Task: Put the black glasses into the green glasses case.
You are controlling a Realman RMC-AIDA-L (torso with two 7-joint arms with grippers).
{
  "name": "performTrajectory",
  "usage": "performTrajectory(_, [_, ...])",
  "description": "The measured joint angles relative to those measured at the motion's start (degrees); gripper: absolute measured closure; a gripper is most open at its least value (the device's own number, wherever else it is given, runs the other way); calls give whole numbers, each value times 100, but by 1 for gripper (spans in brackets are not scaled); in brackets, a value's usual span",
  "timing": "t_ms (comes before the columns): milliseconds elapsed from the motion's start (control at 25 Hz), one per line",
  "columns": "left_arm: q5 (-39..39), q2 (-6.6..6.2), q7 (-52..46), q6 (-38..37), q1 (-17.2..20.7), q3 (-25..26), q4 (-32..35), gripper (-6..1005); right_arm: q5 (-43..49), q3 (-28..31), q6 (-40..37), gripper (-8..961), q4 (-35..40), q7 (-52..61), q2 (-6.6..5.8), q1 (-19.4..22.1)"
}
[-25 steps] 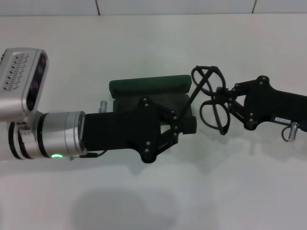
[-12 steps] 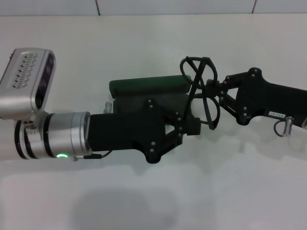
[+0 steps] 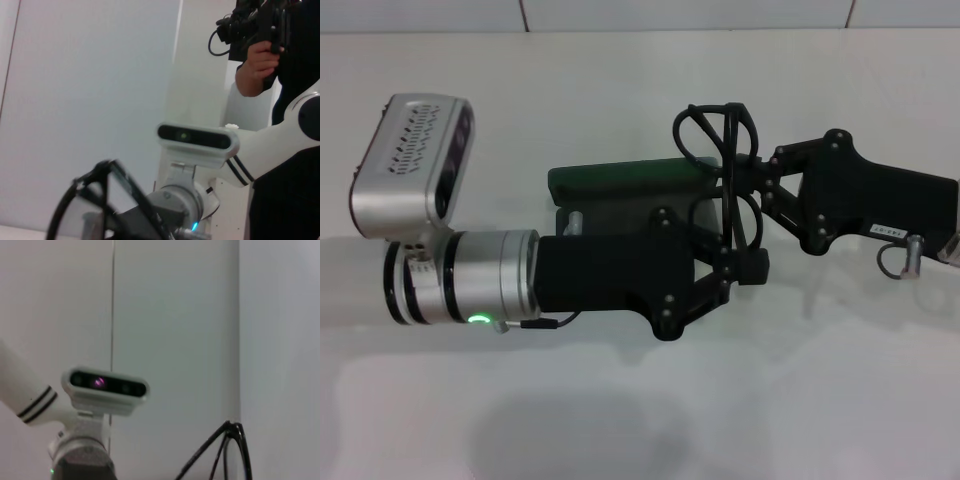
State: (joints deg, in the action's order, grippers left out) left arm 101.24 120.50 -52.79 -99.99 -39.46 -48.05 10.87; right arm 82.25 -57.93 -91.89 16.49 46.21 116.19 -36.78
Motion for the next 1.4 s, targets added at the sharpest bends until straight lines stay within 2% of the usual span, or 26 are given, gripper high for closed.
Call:
performTrajectory(400, [-29,0,-41,159,14,-3,-6,988,-78,0,-500,918,-82,3,0,-49])
performTrajectory(1400, [-35,0,-47,121,-43,-3,-6,985,-77,-71,-653,917,-140,3,0,-88])
